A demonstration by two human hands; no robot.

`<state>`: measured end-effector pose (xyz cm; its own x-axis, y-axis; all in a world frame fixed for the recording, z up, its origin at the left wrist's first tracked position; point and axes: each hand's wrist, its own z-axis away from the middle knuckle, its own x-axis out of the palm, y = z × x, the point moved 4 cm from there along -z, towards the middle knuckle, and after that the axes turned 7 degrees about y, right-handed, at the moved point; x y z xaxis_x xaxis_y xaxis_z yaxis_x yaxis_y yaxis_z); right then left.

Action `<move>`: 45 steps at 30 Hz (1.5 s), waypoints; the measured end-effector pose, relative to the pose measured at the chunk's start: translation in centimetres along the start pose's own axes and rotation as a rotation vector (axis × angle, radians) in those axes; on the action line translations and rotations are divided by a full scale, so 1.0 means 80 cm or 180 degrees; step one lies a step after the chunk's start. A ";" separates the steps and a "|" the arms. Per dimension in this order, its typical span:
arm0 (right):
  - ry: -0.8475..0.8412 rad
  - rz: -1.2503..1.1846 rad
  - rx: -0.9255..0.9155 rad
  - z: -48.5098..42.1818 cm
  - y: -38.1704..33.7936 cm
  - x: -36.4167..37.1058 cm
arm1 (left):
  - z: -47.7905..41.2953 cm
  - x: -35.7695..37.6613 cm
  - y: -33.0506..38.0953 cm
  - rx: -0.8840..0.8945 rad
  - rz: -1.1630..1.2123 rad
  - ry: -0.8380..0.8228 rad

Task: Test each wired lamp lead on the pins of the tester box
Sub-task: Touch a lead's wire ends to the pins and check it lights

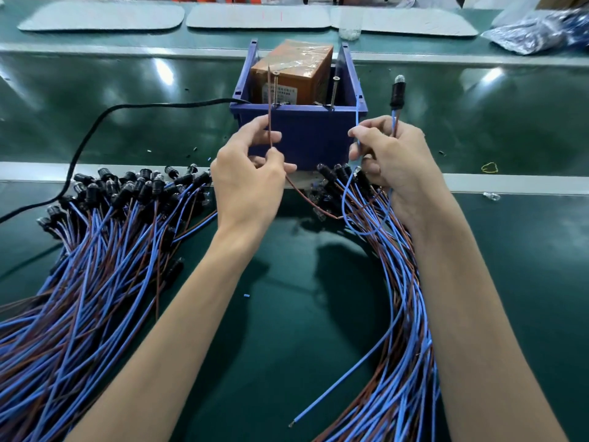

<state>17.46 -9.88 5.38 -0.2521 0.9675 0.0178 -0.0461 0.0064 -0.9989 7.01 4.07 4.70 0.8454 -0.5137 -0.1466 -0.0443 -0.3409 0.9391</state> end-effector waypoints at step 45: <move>-0.0083 0.0152 -0.0113 -0.002 0.010 0.006 | 0.001 -0.003 -0.006 -0.0182 -0.0313 -0.0134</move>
<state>17.46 -9.34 4.59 -0.2783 0.9601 -0.0294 0.0009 -0.0303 -0.9995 6.78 4.32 4.24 0.8210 -0.5130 -0.2506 0.0691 -0.3464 0.9355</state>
